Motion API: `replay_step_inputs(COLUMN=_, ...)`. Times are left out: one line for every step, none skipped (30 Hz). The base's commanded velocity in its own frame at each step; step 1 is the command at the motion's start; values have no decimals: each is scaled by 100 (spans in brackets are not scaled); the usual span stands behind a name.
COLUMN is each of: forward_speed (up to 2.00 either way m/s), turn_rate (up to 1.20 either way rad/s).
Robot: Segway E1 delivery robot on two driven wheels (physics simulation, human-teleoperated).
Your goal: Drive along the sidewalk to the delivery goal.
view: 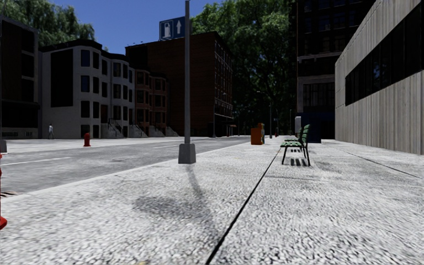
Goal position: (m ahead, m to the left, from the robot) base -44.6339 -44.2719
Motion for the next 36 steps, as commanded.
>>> replay_step_inputs(forward_speed=89, turn_rate=-59)
replay_step_inputs(forward_speed=91, turn_rate=-63)
replay_step_inputs(forward_speed=91, turn_rate=-63)
replay_step_inputs(forward_speed=92, turn_rate=-67)
replay_step_inputs(forward_speed=92, turn_rate=-71)
replay_step_inputs(forward_speed=92, turn_rate=-73)
replay_step_inputs(forward_speed=92, turn_rate=-73)
replay_step_inputs(forward_speed=94, turn_rate=-74)
replay_step_inputs(forward_speed=98, turn_rate=-74)
replay_step_inputs(forward_speed=99, turn_rate=-75)
replay_step_inputs(forward_speed=99, turn_rate=-75)
replay_step_inputs(forward_speed=100, turn_rate=-75)
replay_step_inputs(forward_speed=100, turn_rate=-77)
replay_step_inputs(forward_speed=100, turn_rate=-80)
replay_step_inputs(forward_speed=100, turn_rate=-81)
replay_step_inputs(forward_speed=100, turn_rate=-81)
replay_step_inputs(forward_speed=100, turn_rate=-81)
replay_step_inputs(forward_speed=101, turn_rate=-81)
replay_step_inputs(forward_speed=101, turn_rate=-81)
replay_step_inputs(forward_speed=101, turn_rate=-81)
replay_step_inputs(forward_speed=101, turn_rate=-81)
replay_step_inputs(forward_speed=101, turn_rate=-81)
replay_step_inputs(forward_speed=101, turn_rate=-81)
replay_step_inputs(forward_speed=101, turn_rate=-81)
replay_step_inputs(forward_speed=101, turn_rate=-81)
replay_step_inputs(forward_speed=101, turn_rate=-81)
replay_step_inputs(forward_speed=101, turn_rate=-81)
replay_step_inputs(forward_speed=101, turn_rate=-81)
replay_step_inputs(forward_speed=101, turn_rate=-81)
replay_step_inputs(forward_speed=101, turn_rate=-81)
replay_step_inputs(forward_speed=101, turn_rate=-81)
replay_step_inputs(forward_speed=103, turn_rate=-81)
replay_step_inputs(forward_speed=105, turn_rate=-81)
replay_step_inputs(forward_speed=105, turn_rate=-81)
replay_step_inputs(forward_speed=107, turn_rate=-81)
replay_step_inputs(forward_speed=107, turn_rate=-81)
